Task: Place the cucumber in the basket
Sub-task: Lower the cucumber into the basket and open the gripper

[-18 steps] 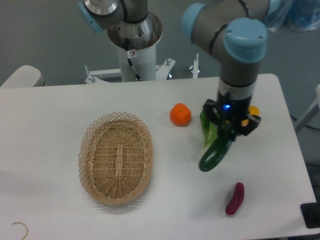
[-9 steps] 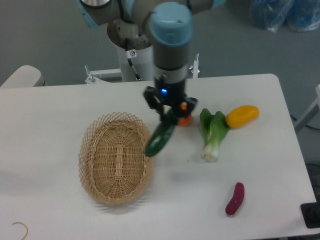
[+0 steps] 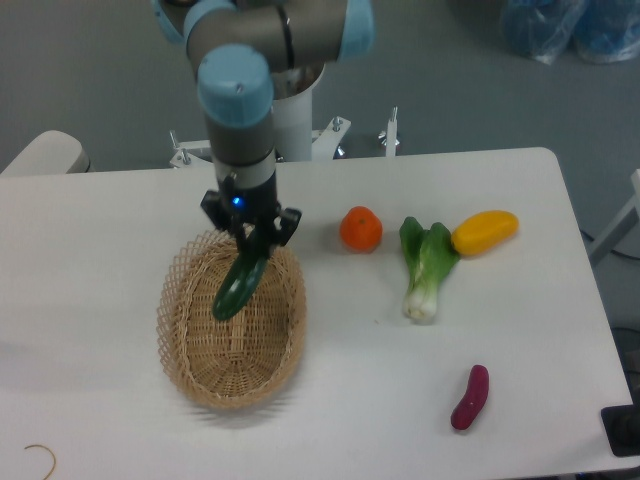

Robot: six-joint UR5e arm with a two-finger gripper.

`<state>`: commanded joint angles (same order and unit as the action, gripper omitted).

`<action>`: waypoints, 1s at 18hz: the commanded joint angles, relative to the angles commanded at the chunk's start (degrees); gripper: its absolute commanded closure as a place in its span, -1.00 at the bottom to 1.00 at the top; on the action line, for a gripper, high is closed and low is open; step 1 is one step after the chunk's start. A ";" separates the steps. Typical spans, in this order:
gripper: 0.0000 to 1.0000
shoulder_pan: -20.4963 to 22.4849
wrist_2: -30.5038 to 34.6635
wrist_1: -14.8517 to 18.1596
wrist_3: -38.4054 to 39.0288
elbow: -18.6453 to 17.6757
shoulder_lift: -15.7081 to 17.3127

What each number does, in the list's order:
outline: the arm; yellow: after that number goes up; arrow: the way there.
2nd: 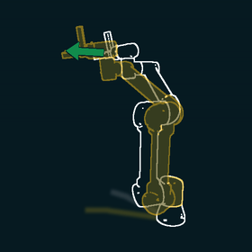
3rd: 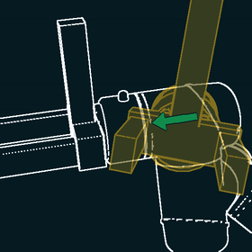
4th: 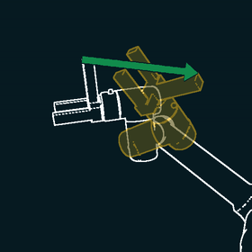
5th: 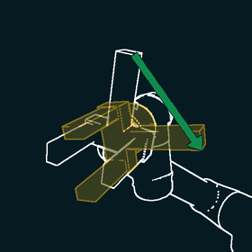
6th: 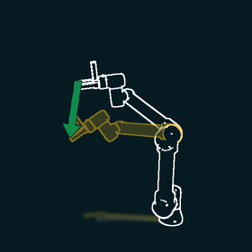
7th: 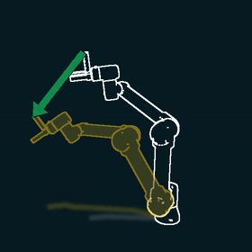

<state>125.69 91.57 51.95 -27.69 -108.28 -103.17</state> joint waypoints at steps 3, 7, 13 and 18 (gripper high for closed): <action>0.40 -0.71 1.95 -1.84 0.00 0.18 -2.91; 0.38 -0.71 2.04 -3.69 -0.09 0.26 -5.37; 0.33 -0.80 2.04 -3.69 -0.17 0.35 -6.78; -0.84 -0.71 2.04 -3.69 -0.61 1.05 -6.52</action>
<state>124.98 93.60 48.25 -28.30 -107.23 -109.69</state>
